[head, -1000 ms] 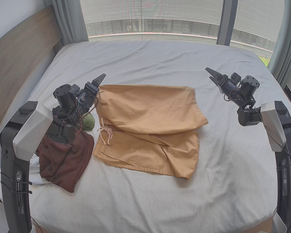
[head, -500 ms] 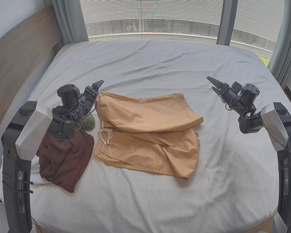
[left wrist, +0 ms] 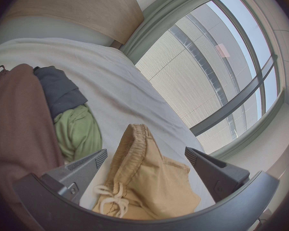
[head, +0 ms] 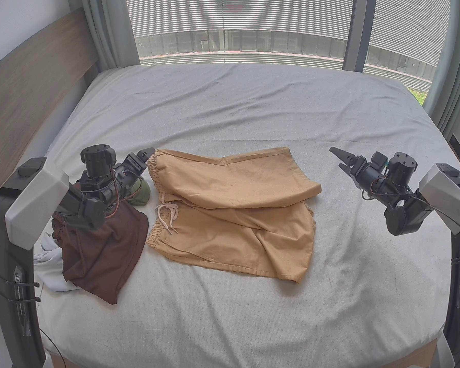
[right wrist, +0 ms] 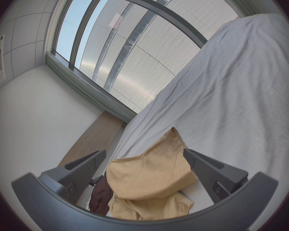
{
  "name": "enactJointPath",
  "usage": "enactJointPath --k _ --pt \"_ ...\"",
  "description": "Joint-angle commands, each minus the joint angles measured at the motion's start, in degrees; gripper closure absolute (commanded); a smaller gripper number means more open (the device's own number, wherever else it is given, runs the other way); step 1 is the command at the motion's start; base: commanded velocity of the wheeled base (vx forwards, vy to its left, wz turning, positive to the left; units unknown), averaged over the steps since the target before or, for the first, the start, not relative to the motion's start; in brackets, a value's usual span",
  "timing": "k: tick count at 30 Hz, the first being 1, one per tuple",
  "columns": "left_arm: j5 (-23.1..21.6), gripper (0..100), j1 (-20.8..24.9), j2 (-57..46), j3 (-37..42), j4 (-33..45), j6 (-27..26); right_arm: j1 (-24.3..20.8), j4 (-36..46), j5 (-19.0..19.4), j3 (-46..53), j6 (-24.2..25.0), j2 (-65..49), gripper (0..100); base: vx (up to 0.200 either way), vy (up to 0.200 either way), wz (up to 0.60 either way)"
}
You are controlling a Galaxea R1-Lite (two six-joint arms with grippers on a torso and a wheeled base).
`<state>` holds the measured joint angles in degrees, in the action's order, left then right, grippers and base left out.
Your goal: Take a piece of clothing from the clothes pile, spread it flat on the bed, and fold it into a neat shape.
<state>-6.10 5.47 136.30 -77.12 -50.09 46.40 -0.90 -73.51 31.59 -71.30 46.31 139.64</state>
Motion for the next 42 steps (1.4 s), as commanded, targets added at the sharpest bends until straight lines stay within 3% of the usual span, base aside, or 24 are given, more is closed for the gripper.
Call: enactJointPath --k 1,7,9,13,21,42 --pt "-0.8 0 -0.9 -8.2 10.0 -2.0 -1.3 -1.5 -2.3 0.1 9.4 -1.6 -3.8 0 0.0 0.0 0.0" --pt "-4.9 0 -0.9 -12.3 21.2 -8.2 -1.6 -2.0 -2.5 0.1 13.9 -2.4 -3.0 0 0.0 0.0 0.0" --pt "-7.7 0 -0.8 -12.7 28.8 -14.9 -1.7 -2.5 -2.9 0.1 15.7 -3.2 -1.3 0 0.0 0.0 0.0" --pt "-10.8 0 -0.4 -12.4 35.8 -21.8 -2.1 -3.1 -3.7 0.1 17.7 -3.9 1.2 0 0.0 0.0 0.0" --pt "-11.3 0 0.2 -8.7 37.2 -23.5 -7.1 -4.7 -3.3 0.1 24.3 -8.3 2.0 0 0.0 0.0 0.0" --pt "-9.6 0 0.1 1.5 37.7 -23.2 -12.0 -6.1 -4.1 0.1 27.2 -8.4 2.2 0 0.0 0.0 0.0"
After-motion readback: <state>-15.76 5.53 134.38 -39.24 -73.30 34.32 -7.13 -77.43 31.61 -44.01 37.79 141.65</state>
